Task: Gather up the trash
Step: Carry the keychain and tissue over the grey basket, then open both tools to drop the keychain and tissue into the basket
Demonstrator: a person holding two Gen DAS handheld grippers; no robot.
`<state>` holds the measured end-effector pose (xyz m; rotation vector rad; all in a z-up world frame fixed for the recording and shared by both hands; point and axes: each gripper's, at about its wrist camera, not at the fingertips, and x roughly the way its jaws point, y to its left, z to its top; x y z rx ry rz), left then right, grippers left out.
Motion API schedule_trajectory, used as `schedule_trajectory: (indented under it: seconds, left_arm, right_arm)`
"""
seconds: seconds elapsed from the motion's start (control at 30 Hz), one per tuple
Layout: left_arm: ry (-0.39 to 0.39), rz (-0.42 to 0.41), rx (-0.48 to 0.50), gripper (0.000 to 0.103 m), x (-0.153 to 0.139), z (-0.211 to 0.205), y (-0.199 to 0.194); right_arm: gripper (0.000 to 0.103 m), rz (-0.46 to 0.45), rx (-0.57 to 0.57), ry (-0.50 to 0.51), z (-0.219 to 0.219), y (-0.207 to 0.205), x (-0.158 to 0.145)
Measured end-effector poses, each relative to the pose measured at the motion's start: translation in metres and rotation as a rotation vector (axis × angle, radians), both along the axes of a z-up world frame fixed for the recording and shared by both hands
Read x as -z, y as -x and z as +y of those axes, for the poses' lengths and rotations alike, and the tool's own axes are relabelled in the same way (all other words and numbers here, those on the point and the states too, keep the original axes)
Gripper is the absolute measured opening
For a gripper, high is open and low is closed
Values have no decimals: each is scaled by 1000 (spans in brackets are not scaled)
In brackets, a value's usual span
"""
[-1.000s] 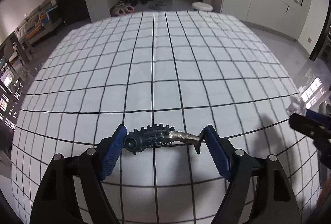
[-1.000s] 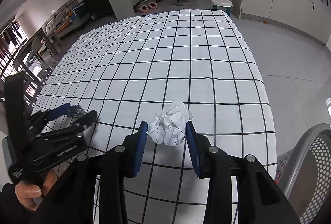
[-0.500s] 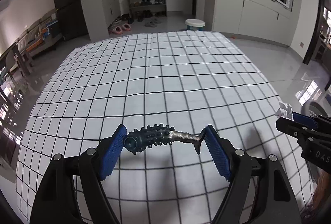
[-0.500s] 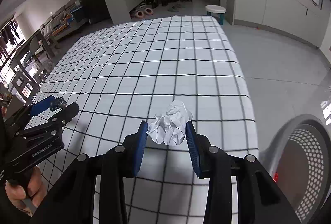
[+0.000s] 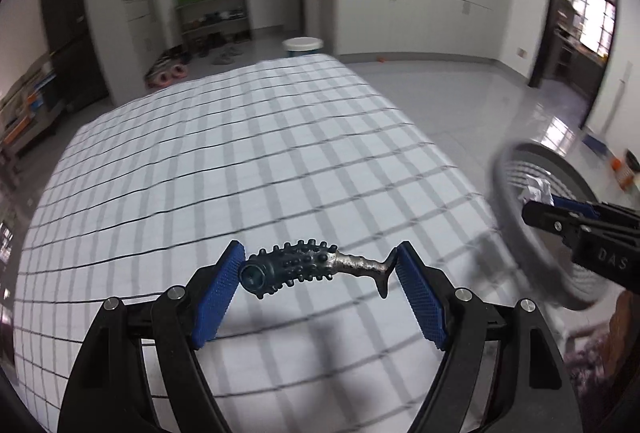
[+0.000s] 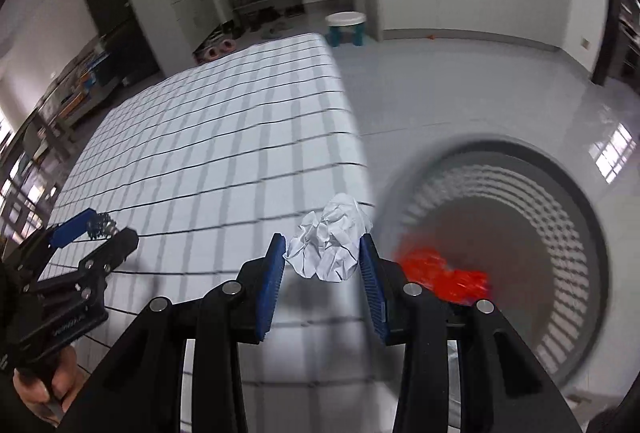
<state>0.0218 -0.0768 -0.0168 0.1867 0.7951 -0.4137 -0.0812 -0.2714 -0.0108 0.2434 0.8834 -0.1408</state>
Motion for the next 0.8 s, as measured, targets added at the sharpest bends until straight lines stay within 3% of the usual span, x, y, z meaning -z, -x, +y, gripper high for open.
schedule_trajectory:
  seconds: [0.23,0.47,0.8]
  left_arm:
    - [29,5,145,75,-8,-66,26]
    - [43,4,252,75,-19,-136,33]
    - [-4,9,337,75,-11,-199,37]
  right_arm:
    - [37,1,142,2,-64,47,-3]
    - [37,2,209,40,-103,74,-8]
    - [37,-4,283,-43,-142,88,3]
